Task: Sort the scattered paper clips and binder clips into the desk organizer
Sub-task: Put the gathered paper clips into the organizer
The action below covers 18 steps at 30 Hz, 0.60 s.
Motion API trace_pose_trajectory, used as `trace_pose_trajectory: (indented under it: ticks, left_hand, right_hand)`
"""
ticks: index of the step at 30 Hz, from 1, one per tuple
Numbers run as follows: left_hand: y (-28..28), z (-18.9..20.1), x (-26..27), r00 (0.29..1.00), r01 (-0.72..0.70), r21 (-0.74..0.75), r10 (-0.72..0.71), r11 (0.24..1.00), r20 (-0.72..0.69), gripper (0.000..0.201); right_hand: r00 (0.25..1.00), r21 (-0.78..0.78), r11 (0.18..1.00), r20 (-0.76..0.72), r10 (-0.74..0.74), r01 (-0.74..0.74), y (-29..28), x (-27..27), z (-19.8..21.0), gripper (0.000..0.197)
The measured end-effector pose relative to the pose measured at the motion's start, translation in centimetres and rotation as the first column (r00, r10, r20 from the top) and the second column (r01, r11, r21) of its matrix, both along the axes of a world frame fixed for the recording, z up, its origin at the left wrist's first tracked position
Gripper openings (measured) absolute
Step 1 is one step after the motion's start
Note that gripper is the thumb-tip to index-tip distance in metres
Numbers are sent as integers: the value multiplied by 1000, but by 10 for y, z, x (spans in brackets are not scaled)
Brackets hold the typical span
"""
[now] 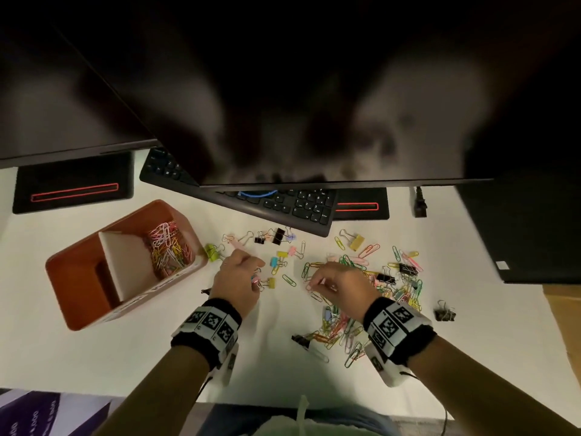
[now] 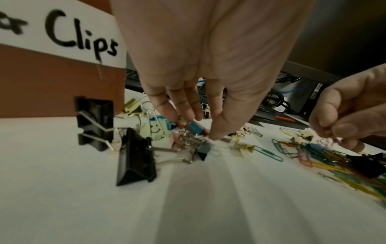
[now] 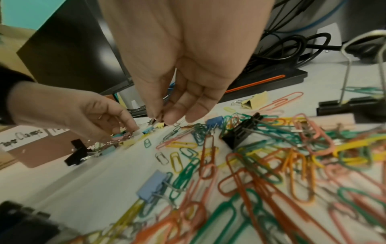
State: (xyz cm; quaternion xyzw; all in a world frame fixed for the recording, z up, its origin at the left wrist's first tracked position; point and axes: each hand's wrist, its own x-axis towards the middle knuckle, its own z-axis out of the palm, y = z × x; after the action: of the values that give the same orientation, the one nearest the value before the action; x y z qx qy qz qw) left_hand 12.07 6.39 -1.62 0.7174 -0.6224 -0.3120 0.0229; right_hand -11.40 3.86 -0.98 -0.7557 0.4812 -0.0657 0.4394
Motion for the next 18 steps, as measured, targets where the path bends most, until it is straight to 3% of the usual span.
trace_pose_trajectory:
  ticks: [4,8,11,18]
  left_hand:
    - [-3,8,-11,995,9,-32,-5,999,96,27]
    - [-11,4,-23,982,26,78,-41,997,187,35]
    - [-17,0,-30,980,30,69,-43,997,196,29]
    - [-26,-2,-31,992,-31,45,25,999,121,12]
  right_hand:
    - [998,-68,997,-63,24,-28,0,1,-2,14]
    - [978,-139,989,-197,-68,41,-18,5,-5,31]
    - [943,-106,991,-332,38,-77,-28,12,-5,38]
    - [918,-88,986,-384,97,-142,-37,17,-8,16]
